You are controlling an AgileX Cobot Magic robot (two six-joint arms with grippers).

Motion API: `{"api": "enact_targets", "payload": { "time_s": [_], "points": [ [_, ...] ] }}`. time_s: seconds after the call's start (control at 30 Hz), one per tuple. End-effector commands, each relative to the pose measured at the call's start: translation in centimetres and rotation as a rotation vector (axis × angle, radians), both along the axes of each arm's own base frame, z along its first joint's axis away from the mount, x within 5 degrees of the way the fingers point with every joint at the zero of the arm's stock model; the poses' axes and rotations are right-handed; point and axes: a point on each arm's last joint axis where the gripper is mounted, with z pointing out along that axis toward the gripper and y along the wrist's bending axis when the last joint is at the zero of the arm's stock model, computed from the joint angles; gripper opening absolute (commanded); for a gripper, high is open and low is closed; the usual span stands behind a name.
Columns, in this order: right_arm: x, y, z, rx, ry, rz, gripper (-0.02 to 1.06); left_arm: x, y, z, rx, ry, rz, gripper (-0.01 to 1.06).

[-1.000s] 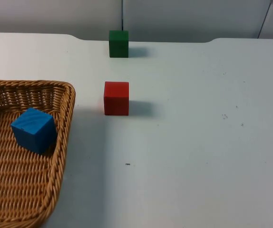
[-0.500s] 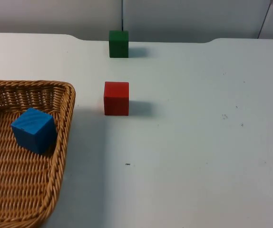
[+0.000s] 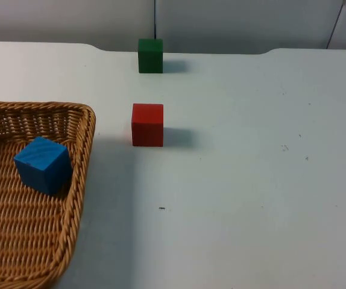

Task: Pick up the basket with the left hand and place the blue cube into the basket with the right hand.

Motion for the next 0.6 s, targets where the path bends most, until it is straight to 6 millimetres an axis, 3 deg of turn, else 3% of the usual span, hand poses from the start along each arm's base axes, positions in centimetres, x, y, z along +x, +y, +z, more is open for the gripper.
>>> {"api": "enact_targets", "payload": {
  "time_s": [0.0, 0.2, 0.57],
  "points": [
    [-0.1, 0.0, -0.1, -0.011, -0.004, 0.003, 0.74, -0.9, 0.4, -0.4, -0.033, 0.009, 0.051, 0.67],
    [-0.1, 0.0, -0.1, -0.014, -0.002, 0.003, 0.74, -2.3, 0.8, -1.0, -0.003, 0.004, 0.079, 0.67],
    [-0.1, 0.0, -0.1, -0.017, -0.002, 0.003, 0.74, -2.2, 1.3, -2.1, -0.032, 0.048, 0.156, 0.67]
  ]
}}
